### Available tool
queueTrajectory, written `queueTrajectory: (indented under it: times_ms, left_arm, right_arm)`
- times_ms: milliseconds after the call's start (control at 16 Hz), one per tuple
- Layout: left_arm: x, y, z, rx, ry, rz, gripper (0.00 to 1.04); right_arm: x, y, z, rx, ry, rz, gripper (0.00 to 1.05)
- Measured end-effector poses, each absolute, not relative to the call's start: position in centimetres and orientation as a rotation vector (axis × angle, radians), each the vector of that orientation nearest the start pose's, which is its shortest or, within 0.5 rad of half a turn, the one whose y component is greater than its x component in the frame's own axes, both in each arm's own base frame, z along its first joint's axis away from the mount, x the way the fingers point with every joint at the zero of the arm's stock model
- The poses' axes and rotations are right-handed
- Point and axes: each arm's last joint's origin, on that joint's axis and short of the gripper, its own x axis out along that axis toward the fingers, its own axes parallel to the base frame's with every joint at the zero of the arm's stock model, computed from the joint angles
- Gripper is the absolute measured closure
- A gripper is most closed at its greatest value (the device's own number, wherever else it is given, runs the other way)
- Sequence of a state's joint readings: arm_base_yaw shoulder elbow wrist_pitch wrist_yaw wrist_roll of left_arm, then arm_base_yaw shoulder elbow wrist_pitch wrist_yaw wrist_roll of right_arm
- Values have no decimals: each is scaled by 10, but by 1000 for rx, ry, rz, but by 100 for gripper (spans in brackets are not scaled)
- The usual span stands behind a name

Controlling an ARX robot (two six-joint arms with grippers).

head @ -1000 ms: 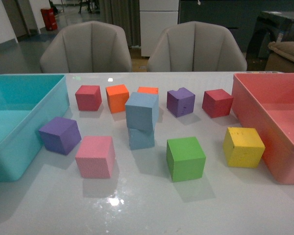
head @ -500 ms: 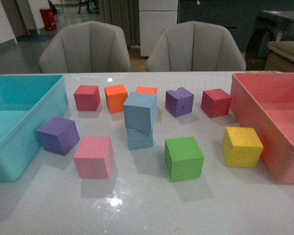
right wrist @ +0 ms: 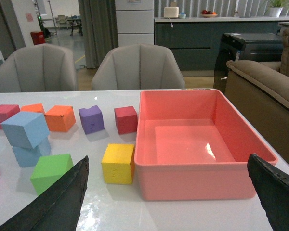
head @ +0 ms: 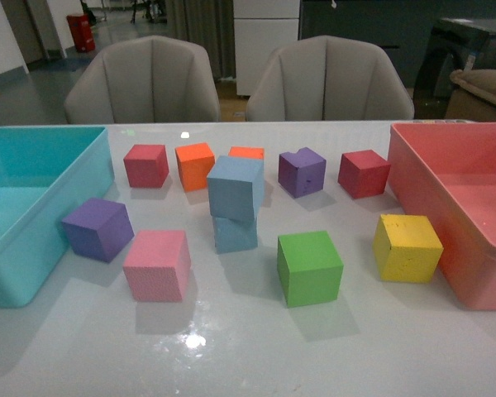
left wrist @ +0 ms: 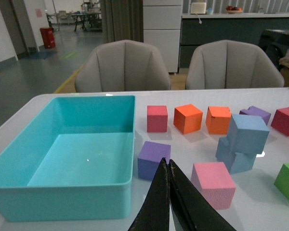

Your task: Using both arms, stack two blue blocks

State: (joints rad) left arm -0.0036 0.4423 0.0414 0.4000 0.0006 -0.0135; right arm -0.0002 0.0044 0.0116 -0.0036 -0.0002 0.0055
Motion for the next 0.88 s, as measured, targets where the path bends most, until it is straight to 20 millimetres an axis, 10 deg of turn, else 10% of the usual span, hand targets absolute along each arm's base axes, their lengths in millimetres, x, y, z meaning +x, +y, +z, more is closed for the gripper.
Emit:
queueTrajectory:
  times_ms: [875]
  left_arm:
    - [109, 0, 170, -14, -10, -2, 103]
  right_arm:
    - [97, 0, 167, 6, -4, 0, 6]
